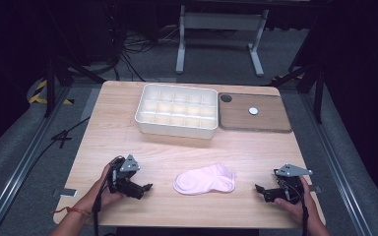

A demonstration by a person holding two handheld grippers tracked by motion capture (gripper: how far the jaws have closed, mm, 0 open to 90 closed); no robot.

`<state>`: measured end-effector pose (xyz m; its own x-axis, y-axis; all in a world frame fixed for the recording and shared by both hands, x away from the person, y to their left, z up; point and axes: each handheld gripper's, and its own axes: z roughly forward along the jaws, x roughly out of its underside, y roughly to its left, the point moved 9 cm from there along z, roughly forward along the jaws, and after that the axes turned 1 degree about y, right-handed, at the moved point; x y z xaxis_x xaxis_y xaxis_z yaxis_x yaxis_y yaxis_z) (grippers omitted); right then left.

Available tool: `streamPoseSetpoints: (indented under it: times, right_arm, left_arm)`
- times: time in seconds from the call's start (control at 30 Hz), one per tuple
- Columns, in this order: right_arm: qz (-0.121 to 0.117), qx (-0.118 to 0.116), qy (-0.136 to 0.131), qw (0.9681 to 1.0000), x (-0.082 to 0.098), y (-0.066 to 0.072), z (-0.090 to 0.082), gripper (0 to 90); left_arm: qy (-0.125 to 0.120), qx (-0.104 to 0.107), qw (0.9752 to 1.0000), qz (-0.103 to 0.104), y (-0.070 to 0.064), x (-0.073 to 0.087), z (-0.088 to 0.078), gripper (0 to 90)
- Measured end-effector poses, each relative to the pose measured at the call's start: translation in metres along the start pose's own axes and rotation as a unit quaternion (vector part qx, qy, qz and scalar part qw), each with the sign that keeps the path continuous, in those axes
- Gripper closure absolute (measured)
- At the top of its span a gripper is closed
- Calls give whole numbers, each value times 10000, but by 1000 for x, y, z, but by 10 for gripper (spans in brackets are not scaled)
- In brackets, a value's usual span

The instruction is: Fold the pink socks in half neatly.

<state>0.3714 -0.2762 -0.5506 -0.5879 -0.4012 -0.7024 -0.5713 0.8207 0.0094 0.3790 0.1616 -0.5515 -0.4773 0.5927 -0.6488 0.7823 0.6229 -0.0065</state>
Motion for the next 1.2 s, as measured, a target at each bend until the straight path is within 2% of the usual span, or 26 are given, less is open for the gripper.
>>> streamPoseSetpoints:
  times: [0.4, 0.67, 0.73, 1.03, 1.13, 1.2]
  right_arm:
    - [14, 15, 3, 10000, 0, 0, 0, 33]
    - [36, 45, -4, 10000, 0, 0, 0, 33]
    - [9, 23, -1, 10000, 1, 0, -1, 33]
    - [-89, -78, 65, 9999, 1, -2, -1, 31]
    - [-52, -111, 76, 9999, 0, -1, -1, 32]
    - [-53, -116, 45, 9999, 0, -1, -2, 80]
  left_arm:
    - [0, 116, 9999, 113, -3, 5, -4, 3]
    - [-2, 155, 9998, 84, -3, 5, -4, 2]
    - [-1, 156, 9998, 138, -3, 5, -4, 1]
    - [1, 135, 9998, 132, -2, 5, -4, 3]
    - [2, 139, 9998, 138, -2, 5, -4, 3]
    - [1, 142, 9998, 139, -2, 5, -4, 3]
